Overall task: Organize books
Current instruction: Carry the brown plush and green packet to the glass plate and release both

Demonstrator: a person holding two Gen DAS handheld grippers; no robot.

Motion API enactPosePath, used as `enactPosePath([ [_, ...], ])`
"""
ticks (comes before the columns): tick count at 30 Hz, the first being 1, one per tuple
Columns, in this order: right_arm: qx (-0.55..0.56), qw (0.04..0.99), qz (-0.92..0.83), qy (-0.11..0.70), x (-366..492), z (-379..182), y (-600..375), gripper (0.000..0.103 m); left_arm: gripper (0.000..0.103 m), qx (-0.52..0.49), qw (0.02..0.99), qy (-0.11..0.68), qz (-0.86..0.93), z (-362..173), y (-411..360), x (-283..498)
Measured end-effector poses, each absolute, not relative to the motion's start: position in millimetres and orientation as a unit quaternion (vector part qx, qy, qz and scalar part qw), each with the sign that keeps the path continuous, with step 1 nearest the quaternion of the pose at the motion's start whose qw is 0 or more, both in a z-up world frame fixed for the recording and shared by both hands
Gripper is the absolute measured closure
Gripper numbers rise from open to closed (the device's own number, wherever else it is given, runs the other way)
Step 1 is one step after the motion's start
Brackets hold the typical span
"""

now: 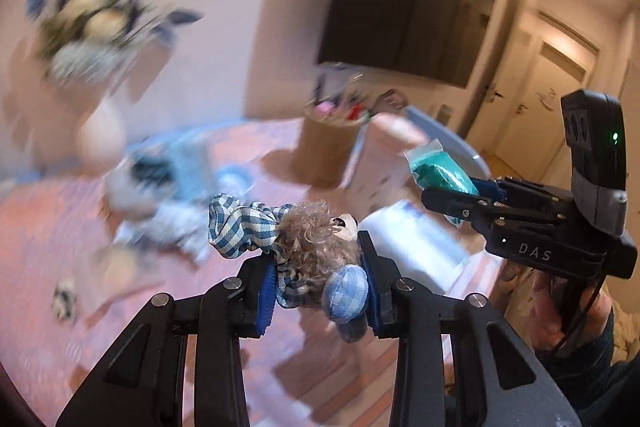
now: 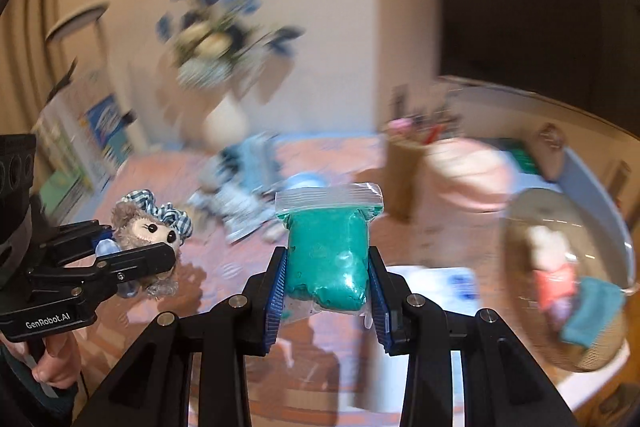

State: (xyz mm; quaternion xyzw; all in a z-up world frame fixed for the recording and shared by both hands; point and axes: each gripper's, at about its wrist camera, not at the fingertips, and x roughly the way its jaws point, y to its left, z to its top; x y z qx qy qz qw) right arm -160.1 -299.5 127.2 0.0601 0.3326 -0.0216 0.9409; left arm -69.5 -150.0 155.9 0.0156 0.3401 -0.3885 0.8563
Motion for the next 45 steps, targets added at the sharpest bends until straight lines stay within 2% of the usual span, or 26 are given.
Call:
enactPosePath([
  [11,0.144,0.927,-0.192,0.287,-220,160,-444,0.067,0.071,0.055,0.816,0.318,-0.480,201,-291,-71],
  [21,0.207,0.905,-0.240,0.283,-237,144,-520,0.067,0.071,0.084,0.779,0.349,-0.514,188,-392,-75],
  [35,0.228,0.892,-0.258,0.292,-237,117,-558,0.067,0.071,0.106,0.757,0.382,-0.520,156,-451,-69],
  [38,0.234,0.890,-0.257,0.297,-234,110,-563,0.066,0.065,0.115,0.760,0.383,-0.513,151,-457,-68],
  [39,0.235,0.888,-0.258,0.298,-233,108,-564,0.067,0.058,0.116,0.761,0.382,-0.512,150,-458,-67],
  [40,0.234,0.887,-0.259,0.301,-231,106,-565,0.067,0.055,0.118,0.761,0.382,-0.510,149,-460,-67],
  [41,0.233,0.887,-0.258,0.304,-231,105,-566,0.065,0.041,0.121,0.760,0.385,-0.509,148,-461,-66],
  [42,0.233,0.886,-0.256,0.310,-229,102,-567,0.059,0.035,0.121,0.760,0.389,-0.507,147,-462,-65],
  [44,0.238,0.881,-0.260,0.317,-229,97,-570,0.045,0.030,0.115,0.758,0.395,-0.506,145,-460,-62],
  [45,0.241,0.878,-0.266,0.316,-232,95,-572,0.044,0.030,0.110,0.754,0.400,-0.510,144,-458,-61],
])
